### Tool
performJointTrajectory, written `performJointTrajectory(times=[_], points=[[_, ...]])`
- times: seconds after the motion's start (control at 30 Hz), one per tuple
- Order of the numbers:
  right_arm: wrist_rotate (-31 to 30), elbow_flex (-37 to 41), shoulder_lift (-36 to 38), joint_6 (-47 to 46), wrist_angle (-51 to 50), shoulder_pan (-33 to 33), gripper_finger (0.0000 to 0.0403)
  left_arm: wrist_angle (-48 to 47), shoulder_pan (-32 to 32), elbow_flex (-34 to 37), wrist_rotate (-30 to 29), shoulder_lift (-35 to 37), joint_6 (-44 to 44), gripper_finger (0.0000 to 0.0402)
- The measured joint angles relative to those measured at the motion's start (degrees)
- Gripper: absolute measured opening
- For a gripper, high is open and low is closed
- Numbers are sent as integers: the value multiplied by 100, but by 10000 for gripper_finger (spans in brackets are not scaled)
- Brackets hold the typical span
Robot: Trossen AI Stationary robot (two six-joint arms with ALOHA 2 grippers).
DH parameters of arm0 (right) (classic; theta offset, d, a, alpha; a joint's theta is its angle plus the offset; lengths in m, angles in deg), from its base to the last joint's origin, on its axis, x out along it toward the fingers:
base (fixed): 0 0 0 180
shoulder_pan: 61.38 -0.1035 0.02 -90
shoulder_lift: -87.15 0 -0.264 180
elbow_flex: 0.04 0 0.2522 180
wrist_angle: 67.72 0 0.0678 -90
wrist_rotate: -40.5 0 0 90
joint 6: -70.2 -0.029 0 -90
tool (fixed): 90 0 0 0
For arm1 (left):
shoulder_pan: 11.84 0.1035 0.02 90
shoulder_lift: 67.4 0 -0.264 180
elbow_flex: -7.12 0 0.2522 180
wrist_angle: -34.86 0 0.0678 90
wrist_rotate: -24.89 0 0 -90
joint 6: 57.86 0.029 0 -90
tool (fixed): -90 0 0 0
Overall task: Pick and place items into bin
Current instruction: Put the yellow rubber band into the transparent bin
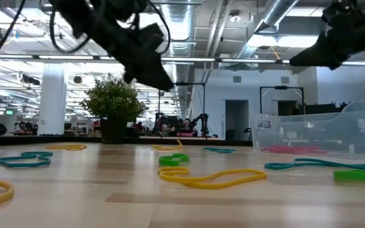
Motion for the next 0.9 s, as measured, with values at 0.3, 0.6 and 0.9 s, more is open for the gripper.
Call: performJointTrajectory(times=[0.3,0.6,0.9], points=[[74,4,-10,340,605,0,74,1029,505,-283,-266,-1644,-416,107],[76,4,-15,358,565,0,74,1047,900,-695,-311,-2575,-1282,107],[76,4,-15,449,561,-4,74,970,1135,-734,-317,-2649,-1549,107]])
